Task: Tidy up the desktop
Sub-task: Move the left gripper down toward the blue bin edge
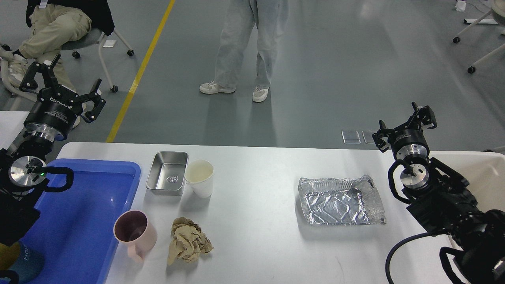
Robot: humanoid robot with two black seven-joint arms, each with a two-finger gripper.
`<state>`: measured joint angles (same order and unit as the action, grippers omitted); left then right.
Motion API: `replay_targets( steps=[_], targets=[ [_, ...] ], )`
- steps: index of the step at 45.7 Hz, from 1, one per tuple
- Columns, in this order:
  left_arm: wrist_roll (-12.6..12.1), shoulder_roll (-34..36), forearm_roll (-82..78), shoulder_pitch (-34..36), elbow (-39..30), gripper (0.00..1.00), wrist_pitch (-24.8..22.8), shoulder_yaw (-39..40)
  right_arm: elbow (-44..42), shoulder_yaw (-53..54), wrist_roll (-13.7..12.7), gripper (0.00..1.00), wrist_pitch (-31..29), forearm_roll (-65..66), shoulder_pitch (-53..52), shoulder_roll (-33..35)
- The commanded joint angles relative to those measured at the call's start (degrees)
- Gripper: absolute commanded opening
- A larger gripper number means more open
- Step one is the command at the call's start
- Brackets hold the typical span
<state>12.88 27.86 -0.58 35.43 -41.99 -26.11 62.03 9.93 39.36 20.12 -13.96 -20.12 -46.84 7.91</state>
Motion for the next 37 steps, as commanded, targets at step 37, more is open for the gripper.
replay_targets(
  steps=[37],
  targets=[
    [-23.2,37.1,-32.4,-1.1,-42.8,0.86,24.4,-32.5,0.0,0.3,0.1,1.00,-0.5,0.0,1.6,-0.3]
  ],
)
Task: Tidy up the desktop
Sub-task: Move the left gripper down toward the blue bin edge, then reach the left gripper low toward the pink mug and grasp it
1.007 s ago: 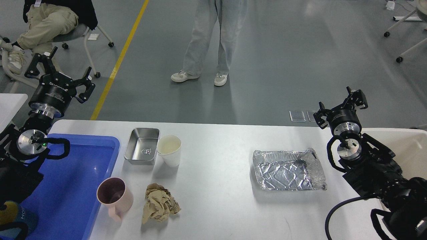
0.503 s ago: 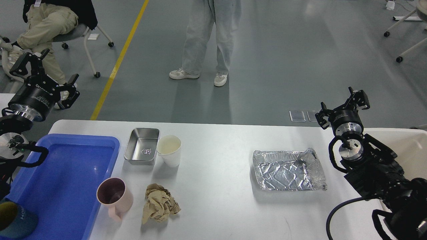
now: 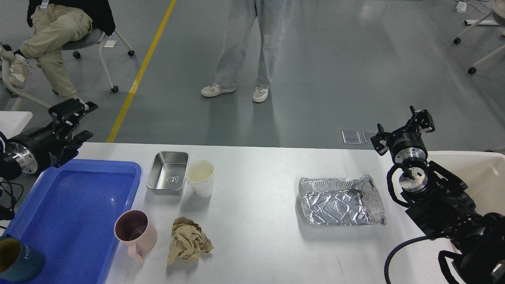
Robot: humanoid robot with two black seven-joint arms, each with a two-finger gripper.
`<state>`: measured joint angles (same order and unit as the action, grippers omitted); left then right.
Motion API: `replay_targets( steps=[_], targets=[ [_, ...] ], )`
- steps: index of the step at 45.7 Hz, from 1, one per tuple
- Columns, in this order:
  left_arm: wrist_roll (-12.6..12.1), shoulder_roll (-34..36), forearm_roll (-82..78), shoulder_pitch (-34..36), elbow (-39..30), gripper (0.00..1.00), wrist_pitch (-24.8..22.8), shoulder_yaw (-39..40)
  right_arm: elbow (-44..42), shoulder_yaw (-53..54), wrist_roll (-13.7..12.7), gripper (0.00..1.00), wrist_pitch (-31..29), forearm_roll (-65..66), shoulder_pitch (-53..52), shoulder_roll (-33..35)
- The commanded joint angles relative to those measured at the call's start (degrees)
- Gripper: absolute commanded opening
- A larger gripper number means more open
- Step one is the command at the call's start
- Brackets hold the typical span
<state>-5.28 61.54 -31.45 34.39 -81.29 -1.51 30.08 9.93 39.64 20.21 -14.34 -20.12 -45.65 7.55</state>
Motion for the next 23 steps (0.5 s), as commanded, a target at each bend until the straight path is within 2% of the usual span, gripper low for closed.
replay_targets(
  steps=[1,8,14,23],
  targets=[
    [-5.3,4.2,-1.6,-0.2,-4.2,0.86,-0.2,-0.7,0.0,0.0,0.1,1.00,-0.2,-0.1,0.6,0.0],
    [-5.2,8.9,-2.0,0.0,-8.4,0.86,-2.4,-2.2,0.0,0.1,0.1,1.00,-0.3,0.0,1.4,0.0],
    [-4.4,13.4,-8.6,-0.3,-13.2,0.85,-3.8,-2.3,0.0,0.0,0.1,1.00,-0.3,0.0,2.1,0.0],
    [-3.9,18.8,-12.9,-0.1,-15.9,0.81,-10.4,-2.2,0.1,0.0,0.1,1.00,-0.4,0.0,2.2,-0.2]
  ],
)
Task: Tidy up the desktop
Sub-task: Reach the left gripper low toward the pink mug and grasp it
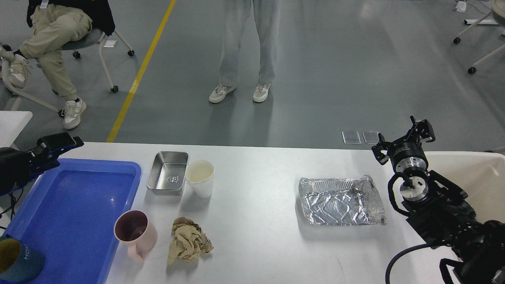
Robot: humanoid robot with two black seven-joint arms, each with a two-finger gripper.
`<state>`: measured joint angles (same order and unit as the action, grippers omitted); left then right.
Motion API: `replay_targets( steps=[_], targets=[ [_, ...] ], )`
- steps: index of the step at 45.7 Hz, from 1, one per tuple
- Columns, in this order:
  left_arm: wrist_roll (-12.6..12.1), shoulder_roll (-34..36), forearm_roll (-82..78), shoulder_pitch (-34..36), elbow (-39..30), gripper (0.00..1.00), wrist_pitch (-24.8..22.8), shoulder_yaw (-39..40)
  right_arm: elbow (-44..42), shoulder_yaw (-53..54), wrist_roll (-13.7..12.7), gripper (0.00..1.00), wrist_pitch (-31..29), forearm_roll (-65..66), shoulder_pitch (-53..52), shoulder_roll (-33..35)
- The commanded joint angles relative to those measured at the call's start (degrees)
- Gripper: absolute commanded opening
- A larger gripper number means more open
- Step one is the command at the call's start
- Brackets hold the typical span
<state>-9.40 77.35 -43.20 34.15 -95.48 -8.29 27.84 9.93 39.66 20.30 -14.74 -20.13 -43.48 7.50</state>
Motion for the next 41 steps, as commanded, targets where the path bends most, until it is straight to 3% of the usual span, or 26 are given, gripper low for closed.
replay_targets(
  steps=[1,22,27,30,41],
  targets=[
    [0.2,3.6,-1.3,0.2,-2.2,0.81,-4.3,0.0,0.1,0.0,0.0,1.00,0.1,0.0,0.1,-0.1],
    [0.3,11.2,-5.0,-1.0,-5.4,0.79,-11.4,-0.9,0.1,-0.2,0.0,1.00,0.0,0.0,0.9,-0.1],
    [2.1,11.4,-6.1,-1.0,-5.3,0.80,-14.0,-2.4,0.1,-0.3,0.0,1.00,0.0,0.0,0.9,-0.1],
    [3.2,11.3,-7.9,-1.0,-5.3,0.80,-14.1,-3.2,0.1,-0.3,0.0,1.00,0.0,0.0,1.5,-0.1],
    [3.1,11.2,-12.3,-1.0,-5.3,0.77,-13.8,-6.4,0.1,-0.5,0.0,1.00,0.0,0.0,1.7,-0.1]
  ],
)
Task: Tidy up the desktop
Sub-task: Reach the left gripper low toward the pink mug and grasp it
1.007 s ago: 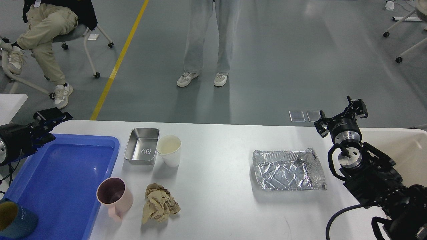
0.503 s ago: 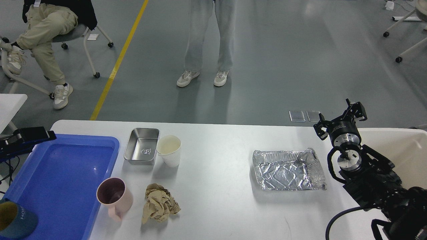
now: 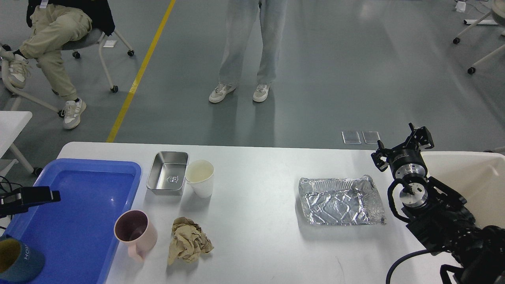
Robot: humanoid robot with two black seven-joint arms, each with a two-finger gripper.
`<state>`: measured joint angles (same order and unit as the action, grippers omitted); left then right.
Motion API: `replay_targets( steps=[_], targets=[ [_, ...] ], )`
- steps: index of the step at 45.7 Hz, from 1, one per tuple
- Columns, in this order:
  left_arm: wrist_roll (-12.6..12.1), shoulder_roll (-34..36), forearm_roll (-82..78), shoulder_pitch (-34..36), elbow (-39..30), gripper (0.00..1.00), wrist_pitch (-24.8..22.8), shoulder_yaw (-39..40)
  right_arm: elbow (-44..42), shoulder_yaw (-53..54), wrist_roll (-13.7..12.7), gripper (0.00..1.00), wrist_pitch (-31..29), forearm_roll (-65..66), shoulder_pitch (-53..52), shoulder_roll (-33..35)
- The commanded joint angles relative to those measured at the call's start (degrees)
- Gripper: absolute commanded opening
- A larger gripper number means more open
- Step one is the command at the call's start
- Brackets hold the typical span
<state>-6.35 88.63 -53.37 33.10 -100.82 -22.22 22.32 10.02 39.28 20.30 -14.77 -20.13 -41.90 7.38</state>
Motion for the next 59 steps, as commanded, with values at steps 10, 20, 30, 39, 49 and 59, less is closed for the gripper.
replay_targets(
  steps=[10,20,30,39,49,59],
  targets=[
    [-0.2,-0.2,-2.4,0.0,0.0,0.75,0.1,-1.2,0.0,0.0,0.0,1.00,-1.2,0.0,0.6,-0.4],
    [-0.4,-1.4,-5.2,0.0,0.3,0.73,1.0,-2.0,0.0,-0.2,0.0,1.00,-1.2,0.0,0.7,-1.2],
    [-0.8,-5.9,-6.0,0.0,0.8,0.71,4.5,-4.8,0.0,-0.3,0.1,1.00,-1.2,0.0,1.2,-1.4],
    [-3.0,-12.0,-8.7,0.0,2.5,0.71,10.6,-9.5,0.0,-0.3,0.2,1.00,-1.1,0.0,1.6,-1.5],
    [-3.1,-19.2,-9.4,0.2,7.3,0.71,14.1,-10.8,-0.1,-0.3,0.2,1.00,-1.1,0.0,2.3,-1.3],
    [-3.1,-25.3,-9.4,0.6,11.8,0.70,14.7,-11.2,-0.1,-0.3,0.2,1.00,-1.2,0.1,2.3,-1.1]
  ],
)
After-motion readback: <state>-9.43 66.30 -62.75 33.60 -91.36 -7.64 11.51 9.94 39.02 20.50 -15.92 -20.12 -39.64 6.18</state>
